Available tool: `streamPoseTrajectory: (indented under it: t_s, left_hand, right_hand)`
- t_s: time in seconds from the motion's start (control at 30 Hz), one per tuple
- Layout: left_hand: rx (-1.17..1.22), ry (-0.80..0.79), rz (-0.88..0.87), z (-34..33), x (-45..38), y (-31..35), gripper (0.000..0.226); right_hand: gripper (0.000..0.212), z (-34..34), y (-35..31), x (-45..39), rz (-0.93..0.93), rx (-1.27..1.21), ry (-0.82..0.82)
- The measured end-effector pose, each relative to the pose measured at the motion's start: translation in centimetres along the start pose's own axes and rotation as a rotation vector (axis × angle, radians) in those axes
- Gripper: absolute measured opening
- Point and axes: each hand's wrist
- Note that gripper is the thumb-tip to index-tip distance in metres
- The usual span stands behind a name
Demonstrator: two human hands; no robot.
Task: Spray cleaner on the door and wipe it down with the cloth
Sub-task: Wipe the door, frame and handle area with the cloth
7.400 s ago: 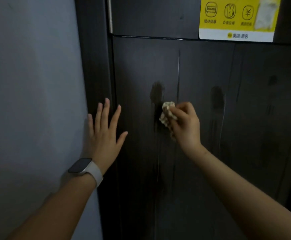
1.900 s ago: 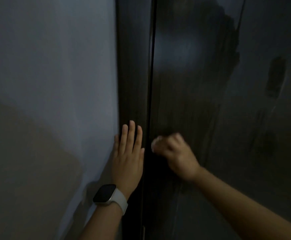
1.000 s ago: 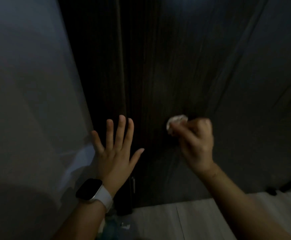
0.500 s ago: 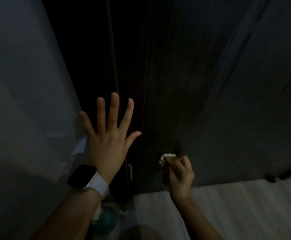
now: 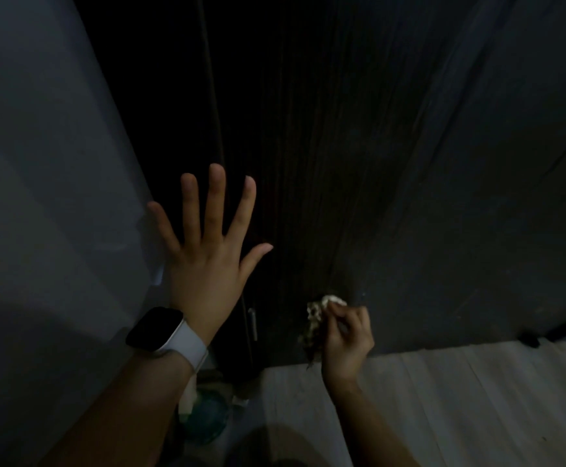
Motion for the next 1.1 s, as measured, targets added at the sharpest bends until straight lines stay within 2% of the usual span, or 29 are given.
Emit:
streamPoseTrajectory:
  t_s: [0.03, 0.1, 0.27, 0.4, 0.47, 0.57, 0.67, 0.77, 0.83, 0.93, 1.1]
  left_hand:
    - [0.003, -0.001, 0.002, 0.0, 0.0, 0.0, 0.087]
    - [0.023, 0.002, 0.004, 0.0, 0.1, 0.0, 0.088]
    - [0.022, 0.002, 0.005, 0.0, -0.1, 0.1, 0.088]
    - [0.003, 0.006, 0.003, 0.0, 0.1, 0.1, 0.087]
    - [0.011, 0.005, -0.002, 0.0, -0.1, 0.1, 0.088]
    - [-0.006, -0.001, 0.012, 0.1, 0.0, 0.1, 0.089]
    - [-0.038, 0.005, 0.005, 0.0, 0.1, 0.2, 0.089]
    - [-0.081, 0.02, 0.0, 0.2, -0.1, 0.1, 0.091]
    - [-0.074, 0.007, -0.003, 0.3, -0.3, 0.2, 0.09]
    - [-0.045, -0.006, 0.018, 0.7, -0.3, 0.6, 0.086]
    - [0.114, -0.061, 0.032, 0.6, 1.4, 3.4, 0.084]
  right_hand:
    - [0.051, 0.1, 0.3, 0.6, -0.071, 0.003, -0.01]
    - [0.051, 0.0, -0.3, 0.5, -0.099, -0.005, 0.001]
    - [0.01, -1.2, -6.3, -3.8, 0.165, -0.136, 0.103]
    - [0.007, -1.2, -5.2, -3.0, 0.21, -0.145, 0.097]
    - [0.015, -1.2, -2.5, -1.2, 0.114, -0.109, 0.073]
    - [0.034, -1.1, 2.1, 1.8, -0.14, -0.014, 0.042]
    - [0.025, -1.8, 5.5, 4.2, -0.512, 0.057, 0.113]
    - [0.021, -2.2, 5.8, 4.8, -0.648, 0.054, 0.126]
    - [0.021, -1.9, 3.4, 3.5, -0.619, -0.025, 0.12]
    - [0.018, -1.7, -0.7, 0.6, -0.474, -0.186, 0.141]
    - [0.015, -2.0, 0.0, 0.9, -0.392, -0.251, 0.11]
Point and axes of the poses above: each hand's wrist, its own x-axis away from the middle knuckle, its own z-axis out of the back of the hand, y = z × x, and after that the axes turned 7 degrees about y, right-handed
